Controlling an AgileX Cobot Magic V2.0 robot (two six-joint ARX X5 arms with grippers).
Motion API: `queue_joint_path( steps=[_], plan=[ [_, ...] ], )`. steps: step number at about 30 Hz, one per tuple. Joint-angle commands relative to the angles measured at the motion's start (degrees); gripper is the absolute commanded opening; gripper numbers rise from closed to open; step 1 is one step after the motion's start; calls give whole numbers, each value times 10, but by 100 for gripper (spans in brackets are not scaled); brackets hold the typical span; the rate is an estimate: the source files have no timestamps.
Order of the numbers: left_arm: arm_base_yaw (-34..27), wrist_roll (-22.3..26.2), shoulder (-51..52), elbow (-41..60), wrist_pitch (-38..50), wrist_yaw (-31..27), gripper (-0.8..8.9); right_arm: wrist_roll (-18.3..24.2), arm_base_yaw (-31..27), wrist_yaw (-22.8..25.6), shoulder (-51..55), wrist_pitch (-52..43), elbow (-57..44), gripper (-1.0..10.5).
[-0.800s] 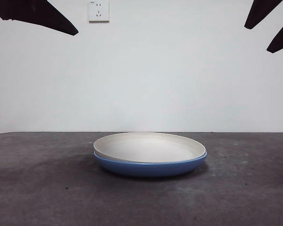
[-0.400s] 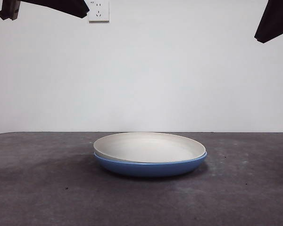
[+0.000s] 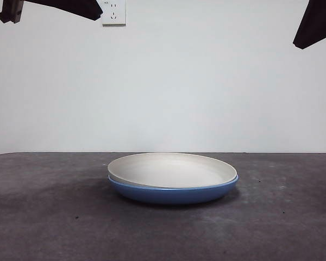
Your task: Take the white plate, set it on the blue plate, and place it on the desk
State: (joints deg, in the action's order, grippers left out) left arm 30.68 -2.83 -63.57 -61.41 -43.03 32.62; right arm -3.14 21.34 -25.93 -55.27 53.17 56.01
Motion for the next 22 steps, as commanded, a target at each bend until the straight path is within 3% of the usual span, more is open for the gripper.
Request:
queue_joint_path(
  steps=[1, 10, 14, 22],
  plan=[
    [5, 5, -4, -5, 7, 2, 10, 8, 3, -2, -4, -5, 10, 8],
    [4, 5, 6, -5, 5, 2, 10, 8, 3, -2, -4, -5, 10, 8],
    [-17, 42, 50, -5, 42, -39, 10, 8, 3, -2, -4, -5, 10, 8],
    [-173, 71, 211, 62, 263, -94, 10, 8, 3, -2, -4, -5, 10, 8]
  ],
)
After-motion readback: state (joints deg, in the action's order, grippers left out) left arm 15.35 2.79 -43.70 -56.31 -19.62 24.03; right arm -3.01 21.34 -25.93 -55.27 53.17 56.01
